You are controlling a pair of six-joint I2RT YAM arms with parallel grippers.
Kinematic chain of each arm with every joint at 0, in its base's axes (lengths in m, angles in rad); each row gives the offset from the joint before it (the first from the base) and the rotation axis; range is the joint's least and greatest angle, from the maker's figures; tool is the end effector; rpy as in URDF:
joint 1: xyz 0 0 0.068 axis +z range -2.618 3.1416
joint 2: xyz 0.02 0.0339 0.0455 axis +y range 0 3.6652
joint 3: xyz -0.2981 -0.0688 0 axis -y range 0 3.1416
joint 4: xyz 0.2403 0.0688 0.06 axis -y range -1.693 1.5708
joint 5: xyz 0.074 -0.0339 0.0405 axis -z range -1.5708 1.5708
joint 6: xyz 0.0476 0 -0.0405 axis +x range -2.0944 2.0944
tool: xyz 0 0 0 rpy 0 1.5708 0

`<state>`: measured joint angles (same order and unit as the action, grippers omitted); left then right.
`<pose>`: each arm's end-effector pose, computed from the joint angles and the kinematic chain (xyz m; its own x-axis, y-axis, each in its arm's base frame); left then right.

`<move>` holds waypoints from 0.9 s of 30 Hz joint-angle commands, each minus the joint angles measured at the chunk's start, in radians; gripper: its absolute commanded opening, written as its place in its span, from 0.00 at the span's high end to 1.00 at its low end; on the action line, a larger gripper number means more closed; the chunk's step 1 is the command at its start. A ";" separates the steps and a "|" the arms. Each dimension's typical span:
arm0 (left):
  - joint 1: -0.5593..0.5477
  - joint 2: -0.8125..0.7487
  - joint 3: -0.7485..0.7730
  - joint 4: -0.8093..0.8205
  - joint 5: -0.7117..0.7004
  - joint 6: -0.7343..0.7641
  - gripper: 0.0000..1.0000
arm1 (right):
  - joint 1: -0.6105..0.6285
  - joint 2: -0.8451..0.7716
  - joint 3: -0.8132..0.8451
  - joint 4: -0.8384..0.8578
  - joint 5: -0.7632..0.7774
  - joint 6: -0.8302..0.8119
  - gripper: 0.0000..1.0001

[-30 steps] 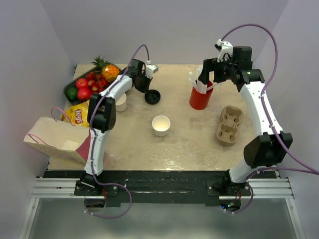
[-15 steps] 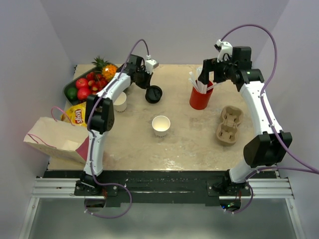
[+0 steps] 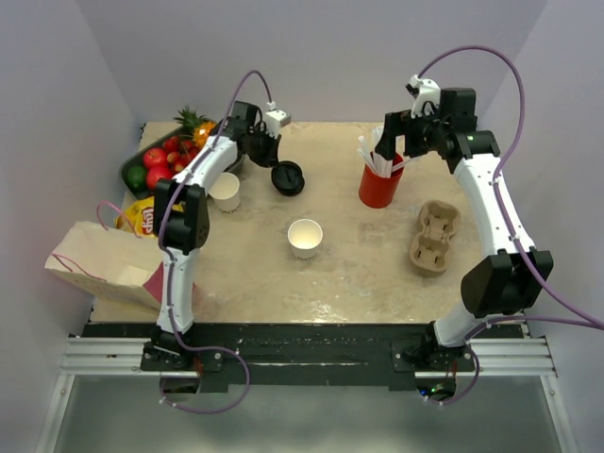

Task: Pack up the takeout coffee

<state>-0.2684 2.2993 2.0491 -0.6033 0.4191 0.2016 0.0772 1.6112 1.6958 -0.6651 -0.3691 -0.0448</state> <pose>0.5188 -0.1628 0.2460 -0.6117 0.3580 -0.7054 0.6355 0.7534 -0.1688 0.3630 0.0453 0.4265 -0.5296 -0.0829 -0.8442 -0.3968 0.9038 0.1602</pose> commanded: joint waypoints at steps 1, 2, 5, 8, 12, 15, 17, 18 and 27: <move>0.015 -0.008 0.028 -0.009 0.081 0.001 1.00 | -0.004 -0.010 0.022 0.027 -0.034 -0.004 0.01; 0.018 -0.002 0.026 -0.012 0.104 -0.004 1.00 | -0.001 -0.008 0.033 0.015 -0.065 -0.024 0.01; 0.021 0.000 0.020 -0.019 0.136 0.007 1.00 | 0.076 0.036 0.121 -0.104 -0.240 -0.298 0.05; 0.023 0.012 0.040 -0.044 0.153 0.033 1.00 | 0.209 0.098 0.182 -0.235 -0.246 -0.692 0.17; 0.023 0.022 0.071 -0.079 0.159 0.058 1.00 | 0.320 0.116 0.085 -0.116 -0.211 -1.037 0.24; 0.023 0.012 0.069 -0.079 0.171 0.061 1.00 | 0.351 0.217 0.108 -0.117 -0.197 -1.225 0.27; 0.024 0.006 0.071 -0.082 0.190 0.058 1.00 | 0.354 0.300 0.155 -0.088 -0.220 -1.257 0.28; 0.024 0.005 0.071 -0.085 0.210 0.056 1.00 | 0.354 0.323 0.171 -0.080 -0.226 -1.289 0.29; 0.024 0.012 0.100 -0.087 0.231 0.048 1.00 | 0.375 0.483 0.203 -0.094 -0.198 -1.734 0.33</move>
<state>-0.2546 2.3199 2.0804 -0.6903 0.6067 0.2459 0.4377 2.0945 1.8503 -0.7609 -0.5602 -1.5131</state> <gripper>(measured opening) 0.047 0.684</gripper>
